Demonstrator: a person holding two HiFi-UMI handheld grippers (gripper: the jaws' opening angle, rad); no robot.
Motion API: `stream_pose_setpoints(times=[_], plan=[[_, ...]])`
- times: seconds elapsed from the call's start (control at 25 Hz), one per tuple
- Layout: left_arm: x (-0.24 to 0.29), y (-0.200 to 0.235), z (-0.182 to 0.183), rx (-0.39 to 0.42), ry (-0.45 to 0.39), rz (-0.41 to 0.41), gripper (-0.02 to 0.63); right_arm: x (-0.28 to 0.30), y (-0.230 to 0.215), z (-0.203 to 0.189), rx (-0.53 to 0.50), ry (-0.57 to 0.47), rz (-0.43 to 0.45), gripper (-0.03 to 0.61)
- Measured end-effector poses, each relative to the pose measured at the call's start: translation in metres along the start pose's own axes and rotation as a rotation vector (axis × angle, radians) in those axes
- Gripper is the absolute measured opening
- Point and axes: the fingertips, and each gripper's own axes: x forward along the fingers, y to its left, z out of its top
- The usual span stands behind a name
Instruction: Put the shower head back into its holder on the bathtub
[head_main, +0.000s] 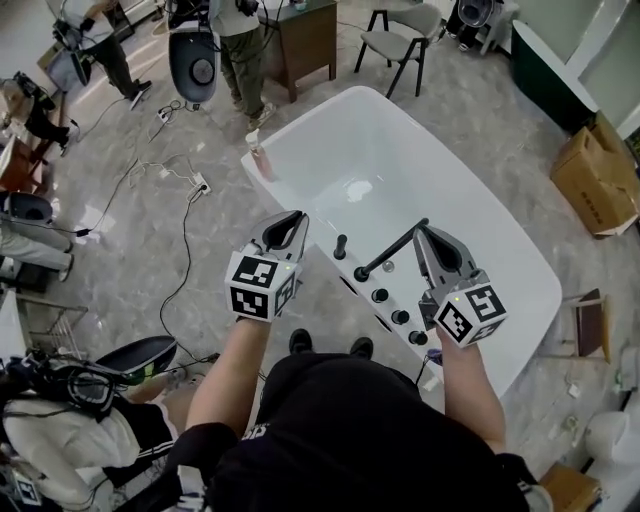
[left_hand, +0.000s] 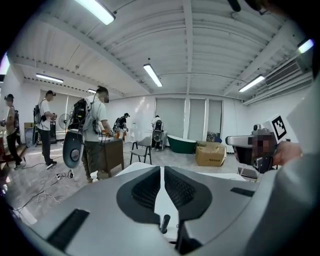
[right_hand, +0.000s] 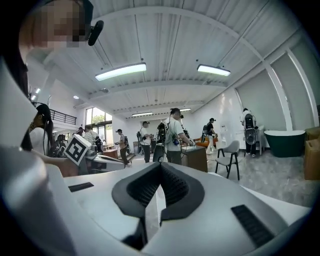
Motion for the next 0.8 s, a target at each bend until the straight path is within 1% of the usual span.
stream_pose_setpoints(times=[0.12, 0.24, 0.44, 0.56, 0.8], plan=[[-0.004, -0.017, 0.017, -0.001, -0.05, 0.034, 0.035, -0.02, -0.011, 0.015, -0.032, -0.061, 0.034, 0.012], [-0.008, -0.025, 0.032, 0.002, -0.079, 0.061, 0.034, -0.036, -0.02, 0.029, -0.05, -0.103, 0.058, 0.012], [-0.019, -0.028, 0.058, 0.05, -0.121, 0.09, 0.034, -0.056, -0.031, 0.052, -0.064, -0.159, 0.037, 0.012], [-0.019, -0.025, 0.071, 0.078, -0.13, 0.087, 0.034, -0.057, -0.035, 0.066, -0.073, -0.191, 0.014, 0.011], [-0.019, -0.02, 0.083, 0.122, -0.138, 0.054, 0.034, -0.045, -0.021, 0.079, -0.084, -0.225, 0.012, 0.011]])
